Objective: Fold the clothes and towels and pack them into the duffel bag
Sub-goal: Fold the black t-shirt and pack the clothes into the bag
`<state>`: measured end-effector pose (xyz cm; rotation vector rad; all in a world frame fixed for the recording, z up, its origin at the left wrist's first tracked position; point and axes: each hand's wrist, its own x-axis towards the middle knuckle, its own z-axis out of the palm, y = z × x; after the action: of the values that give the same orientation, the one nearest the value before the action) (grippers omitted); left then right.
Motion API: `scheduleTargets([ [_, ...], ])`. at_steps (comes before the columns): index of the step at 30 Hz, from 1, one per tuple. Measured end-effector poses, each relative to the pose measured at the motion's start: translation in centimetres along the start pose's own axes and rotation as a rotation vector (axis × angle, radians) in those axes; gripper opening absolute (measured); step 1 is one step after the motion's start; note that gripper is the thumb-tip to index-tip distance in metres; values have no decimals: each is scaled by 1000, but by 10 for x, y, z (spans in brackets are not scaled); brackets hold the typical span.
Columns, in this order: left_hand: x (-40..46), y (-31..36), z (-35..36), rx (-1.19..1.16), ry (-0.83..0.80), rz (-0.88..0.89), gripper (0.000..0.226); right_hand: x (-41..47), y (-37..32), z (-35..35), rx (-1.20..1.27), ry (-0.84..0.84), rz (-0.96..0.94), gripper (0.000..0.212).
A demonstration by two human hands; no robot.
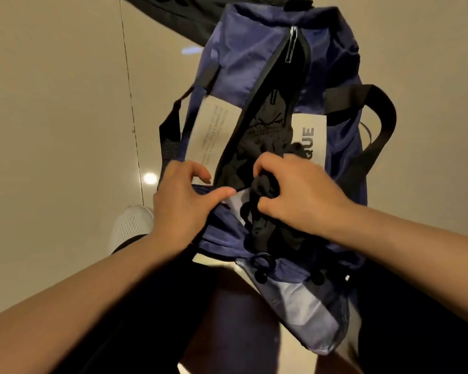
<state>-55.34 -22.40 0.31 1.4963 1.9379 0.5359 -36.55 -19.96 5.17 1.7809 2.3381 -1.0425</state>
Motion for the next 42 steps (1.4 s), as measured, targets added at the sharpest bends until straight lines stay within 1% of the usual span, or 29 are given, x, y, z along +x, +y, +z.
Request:
scheduleTargets([
  [2, 2, 2, -13, 58, -5, 24, 30, -4, -9, -13, -114, 28, -30, 35],
  [4, 0, 5, -26, 180, -124, 62, 34, -2, -17, -9, -160, 30, -36, 35],
  [6, -6, 8, -38, 299, -248, 98, 47, 9, -22, 14, -69, -50, -24, 36],
  [8, -12, 8, -44, 389, -304, 130, 63, 27, -20, 42, 112, -110, 41, 33],
  [10, -15, 6, -47, 445, -354, 107, 73, 38, -16, 59, 232, -66, 99, 31],
  [12, -14, 2, -50, 425, -396, 24, 80, 42, -14, 67, 260, -41, 96, 30],
  [14, -16, 1, -56, 340, -449, -15, 90, 43, -14, 69, 260, -49, 94, 31],
  [16, -18, 5, -62, 236, -489, -8, 98, 48, -16, 66, 256, -50, 113, 32],
  [19, -20, 15, -73, 130, -556, 21, 103, 60, -18, 57, 278, -41, 186, 27],
  [21, -21, 20, -79, 51, -583, -1, 107, 67, -22, 51, 316, -39, 234, 24],
  [22, -21, 22, -82, 22, -587, -9, 109, 67, -24, 49, 317, -33, 241, 25],
  [24, -22, 24, -85, -16, -579, -15, 113, 61, -32, 53, 266, -31, 180, 29],
  [25, -22, 23, -84, -28, -571, -16, 114, 54, -36, 57, 233, -61, 122, 33],
  [27, -23, 18, -84, -41, -545, -23, 118, 41, -44, 70, 203, -178, 3, 38],
  [29, -24, 13, -86, -40, -497, -35, 117, 35, -46, 81, 225, -264, -59, 39],
  [30, -25, 11, -88, -29, -478, -39, 116, 35, -47, 85, 242, -263, -66, 38],
  [33, -24, 1, -90, -14, -425, -50, 116, 36, -49, 90, 318, -180, -64, 39],
  [35, -21, -6, -90, -30, -416, -72, 118, 32, -49, 88, 436, -157, -65, 48],
  [37, -19, -11, -90, -25, -429, -69, 119, 27, -46, 83, 550, -189, -98, 66],
  [39, -19, -13, -92, 2, -443, -70, 120, 25, -42, 78, 604, -240, -115, 85],
  [42, -19, -11, -92, 61, -449, -64, 118, 24, -37, 72, 660, -276, -88, 97],
])
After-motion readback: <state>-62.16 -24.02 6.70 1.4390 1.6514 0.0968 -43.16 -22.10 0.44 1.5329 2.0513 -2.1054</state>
